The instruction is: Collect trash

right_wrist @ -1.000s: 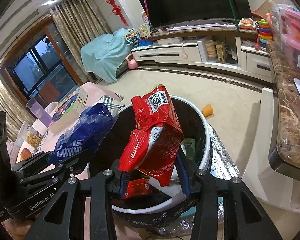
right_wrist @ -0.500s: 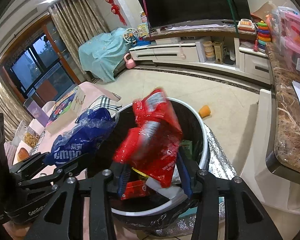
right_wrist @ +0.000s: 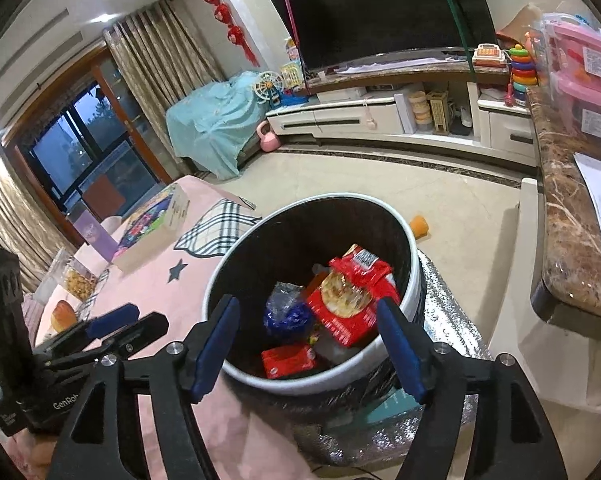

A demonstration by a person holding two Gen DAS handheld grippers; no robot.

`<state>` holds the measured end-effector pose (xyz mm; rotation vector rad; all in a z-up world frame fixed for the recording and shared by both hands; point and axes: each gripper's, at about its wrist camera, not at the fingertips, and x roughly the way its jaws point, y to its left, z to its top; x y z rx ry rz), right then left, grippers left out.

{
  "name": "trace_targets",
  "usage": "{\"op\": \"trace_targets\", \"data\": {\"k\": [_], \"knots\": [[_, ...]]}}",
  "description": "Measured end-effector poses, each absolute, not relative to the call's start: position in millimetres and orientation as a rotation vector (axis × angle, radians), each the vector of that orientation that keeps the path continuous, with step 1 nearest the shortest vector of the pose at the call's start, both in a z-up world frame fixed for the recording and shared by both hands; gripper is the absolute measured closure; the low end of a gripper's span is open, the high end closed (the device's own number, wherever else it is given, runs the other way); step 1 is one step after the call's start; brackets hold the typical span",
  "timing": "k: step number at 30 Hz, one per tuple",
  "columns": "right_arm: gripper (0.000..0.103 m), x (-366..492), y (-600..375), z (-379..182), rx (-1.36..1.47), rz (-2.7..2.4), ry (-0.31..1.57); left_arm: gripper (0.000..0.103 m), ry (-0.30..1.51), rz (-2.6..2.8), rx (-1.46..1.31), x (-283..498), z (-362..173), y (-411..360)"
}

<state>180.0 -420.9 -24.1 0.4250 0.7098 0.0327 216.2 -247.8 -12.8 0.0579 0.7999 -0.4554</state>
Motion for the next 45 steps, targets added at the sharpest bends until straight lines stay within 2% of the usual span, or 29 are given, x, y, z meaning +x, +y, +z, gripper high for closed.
{"op": "trace_targets", "data": {"k": [5, 7, 9, 18, 24, 27, 29, 30, 31, 35, 45], "knots": [[0.018, 157.6, -406.0, -18.3, 0.448, 0.037, 0.671, 0.034, 0.769, -0.417, 0.019, 188.9, -10.3, -220.4], [0.017, 146.7, -397.5, -16.8, 0.456, 0.037, 0.653, 0.027, 0.742, -0.405, 0.003, 173.2, -9.4, -206.1], [0.016, 133.3, -386.9, -15.6, 0.46, 0.04, 0.627, 0.025, 0.72, -0.383, 0.002, 160.7, -9.6, -193.2], [0.003, 87.9, -344.3, -14.8, 0.428, -0.02, 0.541, 0.025, 0.665, -0.323, -0.053, 119.1, -15.0, -141.3], [0.003, 64.8, -322.6, -3.0, 0.357, -0.036, 0.484, 0.024, 0.602, -0.311, -0.057, 94.9, -7.4, -125.3], [0.001, 53.3, -314.9, 14.2, 0.304, -0.047, 0.421, 0.017, 0.545, -0.287, -0.067, 83.8, 2.9, -114.9], [0.0, 44.0, -310.1, 22.9, 0.283, -0.054, 0.371, 0.009, 0.494, -0.267, -0.075, 75.1, 10.4, -108.5], [0.0, 38.5, -308.1, 28.4, 0.271, -0.064, 0.34, 0.001, 0.46, -0.243, -0.077, 69.4, 13.5, -105.1], [0.0, 33.4, -305.8, 32.9, 0.259, -0.073, 0.31, 0.0, 0.435, -0.222, -0.078, 65.9, 15.1, -103.2], [0.0, 26.5, -297.9, 34.2, 0.224, -0.112, 0.263, 0.0, 0.376, -0.157, -0.054, 56.3, 13.5, -99.5], [0.0, 32.2, -287.7, 5.3, 0.203, -0.126, 0.299, 0.0, 0.376, -0.118, -0.026, 54.0, -1.5, -93.5]]}}
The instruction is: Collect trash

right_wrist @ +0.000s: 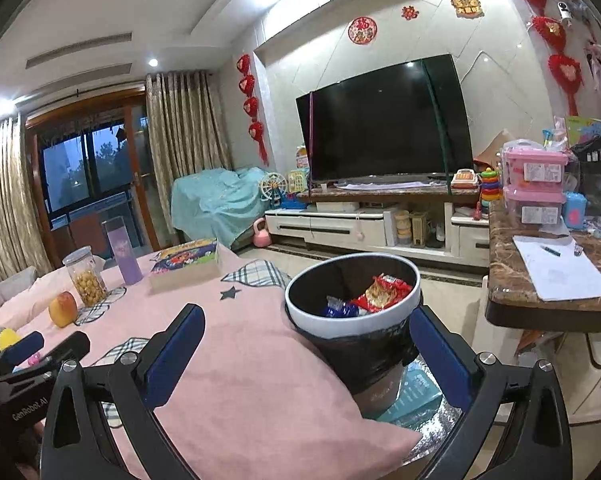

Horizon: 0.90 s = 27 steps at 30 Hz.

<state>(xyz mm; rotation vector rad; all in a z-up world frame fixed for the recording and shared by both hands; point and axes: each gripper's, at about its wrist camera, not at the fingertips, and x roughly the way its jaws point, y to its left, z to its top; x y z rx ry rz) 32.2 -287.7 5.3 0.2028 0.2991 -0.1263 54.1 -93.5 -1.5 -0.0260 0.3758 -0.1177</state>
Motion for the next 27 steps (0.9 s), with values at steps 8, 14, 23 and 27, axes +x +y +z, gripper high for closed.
{"op": "trace_targets", "data": {"k": [8, 14, 23, 27], "knots": [[0.0, 35.2, -279.8, -7.9, 0.18, -0.134, 0.337, 0.0, 0.374, -0.115, -0.014, 51.3, -3.2, -96.4], [0.0, 36.3, -278.8, -9.8, 0.182, -0.129, 0.346, 0.0, 0.355, -0.12, -0.001, 46.2, -3.7, -99.4], [0.0, 33.3, -280.0, -6.7, 0.183, -0.126, 0.329, 0.0, 0.338, -0.118, 0.005, 42.5, -3.6, -100.8], [0.0, 31.7, -280.2, -5.1, 0.186, -0.127, 0.319, 0.0, 0.323, -0.115, 0.001, 40.6, -3.2, -99.9]]}}
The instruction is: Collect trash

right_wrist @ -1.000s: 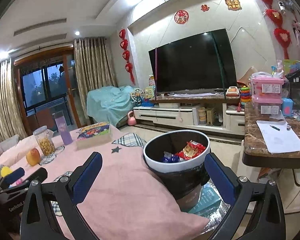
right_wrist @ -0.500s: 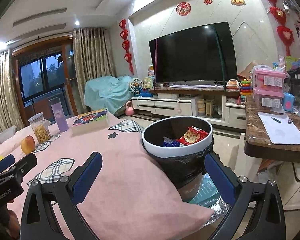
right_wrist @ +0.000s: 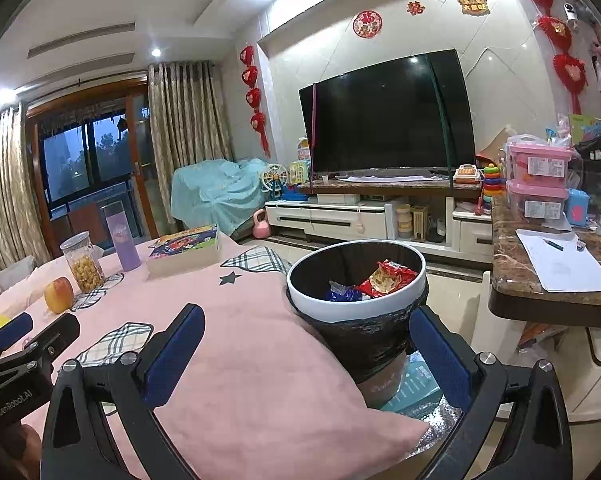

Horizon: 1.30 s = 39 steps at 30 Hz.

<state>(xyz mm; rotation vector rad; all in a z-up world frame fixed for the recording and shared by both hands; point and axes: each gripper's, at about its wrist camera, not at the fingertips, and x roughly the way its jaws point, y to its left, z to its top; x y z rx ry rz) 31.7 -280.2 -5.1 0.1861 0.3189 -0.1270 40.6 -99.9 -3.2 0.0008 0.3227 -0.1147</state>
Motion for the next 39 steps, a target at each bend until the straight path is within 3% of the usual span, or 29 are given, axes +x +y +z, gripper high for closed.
{"op": "trace_targets", "data": {"k": [39], "knots": [[0.0, 30.0, -276.2, -3.7, 0.196, -0.108, 0.322, 0.0, 0.345, -0.132, -0.009, 43.7, -4.9, -101.5]]}}
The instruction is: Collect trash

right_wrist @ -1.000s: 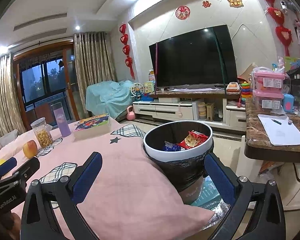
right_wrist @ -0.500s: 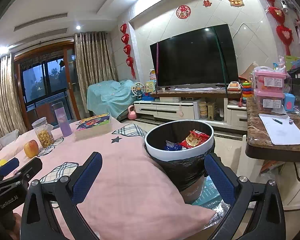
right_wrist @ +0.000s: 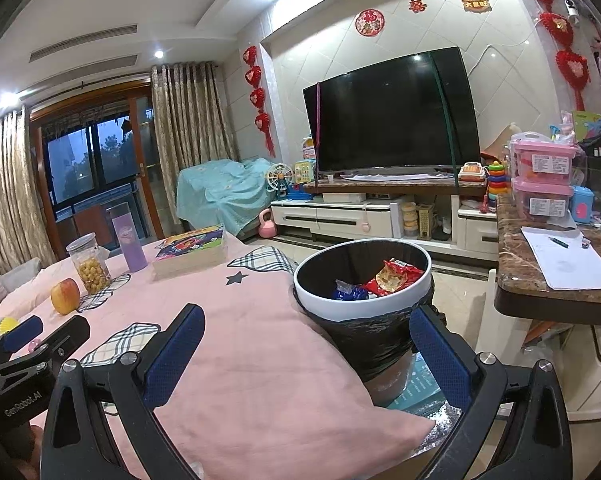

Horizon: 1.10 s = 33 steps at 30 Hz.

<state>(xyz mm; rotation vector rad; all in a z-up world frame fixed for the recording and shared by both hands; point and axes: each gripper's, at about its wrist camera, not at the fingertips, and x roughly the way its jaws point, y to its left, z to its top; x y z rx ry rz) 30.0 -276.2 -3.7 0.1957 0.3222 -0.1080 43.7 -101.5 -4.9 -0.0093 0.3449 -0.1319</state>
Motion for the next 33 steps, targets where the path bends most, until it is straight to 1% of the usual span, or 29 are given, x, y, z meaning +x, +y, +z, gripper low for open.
{"op": "trace_targets", "data": {"k": [33], "knots": [[0.0, 31.2, -274.9, -4.6, 0.201, -0.096, 0.332, 0.0, 0.365, -0.14, -0.014, 47.8, -11.7, -98.9]]}}
